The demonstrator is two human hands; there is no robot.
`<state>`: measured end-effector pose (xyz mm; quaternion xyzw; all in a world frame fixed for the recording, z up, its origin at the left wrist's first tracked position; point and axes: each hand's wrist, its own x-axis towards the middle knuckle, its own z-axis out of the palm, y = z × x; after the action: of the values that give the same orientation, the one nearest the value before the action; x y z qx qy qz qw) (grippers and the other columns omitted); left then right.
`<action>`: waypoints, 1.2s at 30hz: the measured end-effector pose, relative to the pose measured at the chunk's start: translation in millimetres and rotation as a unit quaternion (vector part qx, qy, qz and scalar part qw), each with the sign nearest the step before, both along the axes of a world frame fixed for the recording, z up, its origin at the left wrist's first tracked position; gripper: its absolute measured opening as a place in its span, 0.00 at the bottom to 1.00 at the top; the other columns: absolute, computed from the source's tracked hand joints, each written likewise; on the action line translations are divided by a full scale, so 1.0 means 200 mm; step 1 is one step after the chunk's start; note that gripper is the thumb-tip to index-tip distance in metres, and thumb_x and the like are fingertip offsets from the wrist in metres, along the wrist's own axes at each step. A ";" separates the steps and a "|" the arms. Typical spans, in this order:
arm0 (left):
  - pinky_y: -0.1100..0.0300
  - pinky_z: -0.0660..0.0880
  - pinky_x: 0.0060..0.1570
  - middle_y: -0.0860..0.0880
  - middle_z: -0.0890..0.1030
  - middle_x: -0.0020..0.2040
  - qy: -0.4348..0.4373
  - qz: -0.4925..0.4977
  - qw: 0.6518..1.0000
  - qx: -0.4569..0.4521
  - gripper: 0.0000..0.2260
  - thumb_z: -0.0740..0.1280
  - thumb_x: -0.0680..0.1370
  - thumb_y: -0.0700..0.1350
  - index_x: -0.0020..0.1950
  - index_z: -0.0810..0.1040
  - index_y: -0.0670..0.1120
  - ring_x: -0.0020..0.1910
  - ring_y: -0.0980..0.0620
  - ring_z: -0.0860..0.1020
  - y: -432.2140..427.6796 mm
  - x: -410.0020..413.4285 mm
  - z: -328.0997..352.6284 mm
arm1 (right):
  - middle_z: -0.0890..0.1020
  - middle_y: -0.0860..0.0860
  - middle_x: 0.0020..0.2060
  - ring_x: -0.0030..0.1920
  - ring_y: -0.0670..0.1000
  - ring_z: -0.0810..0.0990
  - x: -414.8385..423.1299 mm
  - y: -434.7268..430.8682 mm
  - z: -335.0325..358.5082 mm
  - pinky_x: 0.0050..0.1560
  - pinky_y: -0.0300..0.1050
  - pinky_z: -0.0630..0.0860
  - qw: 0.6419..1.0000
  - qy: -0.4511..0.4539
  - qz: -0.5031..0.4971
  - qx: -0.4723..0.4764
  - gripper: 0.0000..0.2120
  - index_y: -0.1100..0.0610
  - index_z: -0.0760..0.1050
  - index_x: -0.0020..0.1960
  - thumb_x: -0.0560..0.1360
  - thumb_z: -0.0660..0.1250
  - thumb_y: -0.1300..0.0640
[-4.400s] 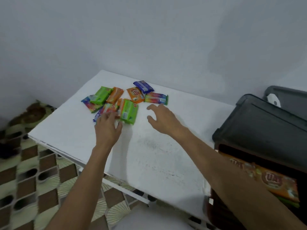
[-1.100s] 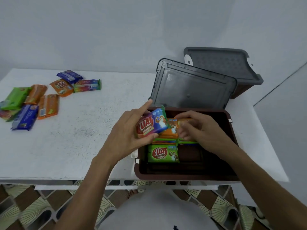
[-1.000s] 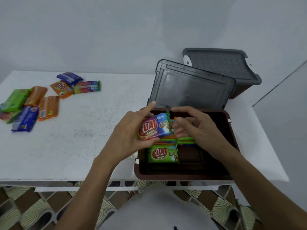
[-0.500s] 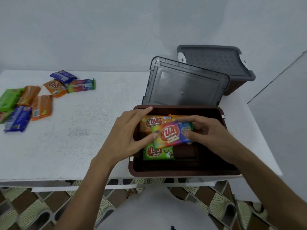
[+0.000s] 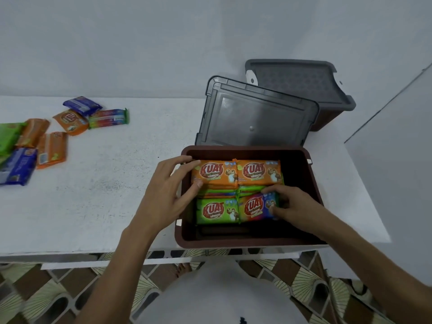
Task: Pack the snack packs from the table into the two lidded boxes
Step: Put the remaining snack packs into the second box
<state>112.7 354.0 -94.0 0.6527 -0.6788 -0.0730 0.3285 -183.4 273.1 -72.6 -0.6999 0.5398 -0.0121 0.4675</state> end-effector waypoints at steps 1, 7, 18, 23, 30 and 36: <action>0.63 0.64 0.65 0.53 0.71 0.68 -0.003 0.000 1.000 -0.001 0.21 0.61 0.79 0.59 0.69 0.74 0.51 0.67 0.61 0.63 0.00 0.00 0.00 | 0.73 0.50 0.65 0.58 0.47 0.77 0.00 -0.01 -0.02 0.50 0.39 0.80 0.999 0.030 0.010 -0.026 0.18 0.46 0.72 0.64 0.77 0.68 0.60; 0.69 0.60 0.64 0.52 0.70 0.69 -0.008 -0.002 1.000 0.001 0.21 0.60 0.79 0.59 0.68 0.74 0.50 0.67 0.62 0.62 0.00 0.00 -0.01 | 0.73 0.56 0.67 0.64 0.54 0.76 0.03 -0.02 -0.07 0.61 0.47 0.77 0.981 0.145 0.082 -0.103 0.20 0.52 0.72 0.68 0.77 0.67 0.60; 0.72 0.58 0.65 0.51 0.70 0.69 0.001 -0.011 1.000 0.005 0.19 0.60 0.80 0.57 0.66 0.76 0.49 0.68 0.55 0.66 0.01 0.00 -0.03 | 0.75 0.52 0.66 0.63 0.53 0.76 0.07 -0.03 -0.05 0.62 0.49 0.75 0.954 0.219 0.179 -0.099 0.21 0.51 0.70 0.67 0.76 0.68 0.49; 0.67 0.63 0.64 0.51 0.69 0.70 0.004 -0.028 1.000 -0.003 0.17 0.61 0.81 0.54 0.66 0.76 0.49 0.68 0.55 0.66 0.03 0.02 -0.03 | 0.75 0.48 0.65 0.56 0.47 0.78 0.13 -0.02 0.10 0.58 0.47 0.77 0.945 0.231 0.201 -0.111 0.24 0.46 0.66 0.71 0.77 0.65 0.43; 0.63 0.69 0.60 0.57 0.68 0.70 0.029 0.020 0.998 0.054 0.18 0.58 0.81 0.57 0.70 0.71 0.58 0.67 0.60 0.68 0.11 0.30 -0.03 | 0.82 0.43 0.50 0.45 0.40 0.81 0.53 -0.10 0.37 0.47 0.39 0.79 0.967 0.086 0.170 -0.170 0.19 0.41 0.71 0.65 0.76 0.65 0.42; 0.56 0.72 0.61 0.51 0.74 0.67 0.008 0.139 0.987 0.078 0.18 0.61 0.80 0.56 0.67 0.75 0.53 0.64 0.52 0.73 0.10 0.79 -0.07 | 0.83 0.45 0.48 0.45 0.46 0.81 1.14 -0.26 0.34 0.51 0.49 0.80 0.951 0.004 0.150 -0.271 0.16 0.44 0.73 0.62 0.77 0.63 0.42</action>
<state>270.8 373.3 -107.2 0.7640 -0.5706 -0.0846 0.2890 44.5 221.7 -5.3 -0.8731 0.4072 -0.0852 0.2542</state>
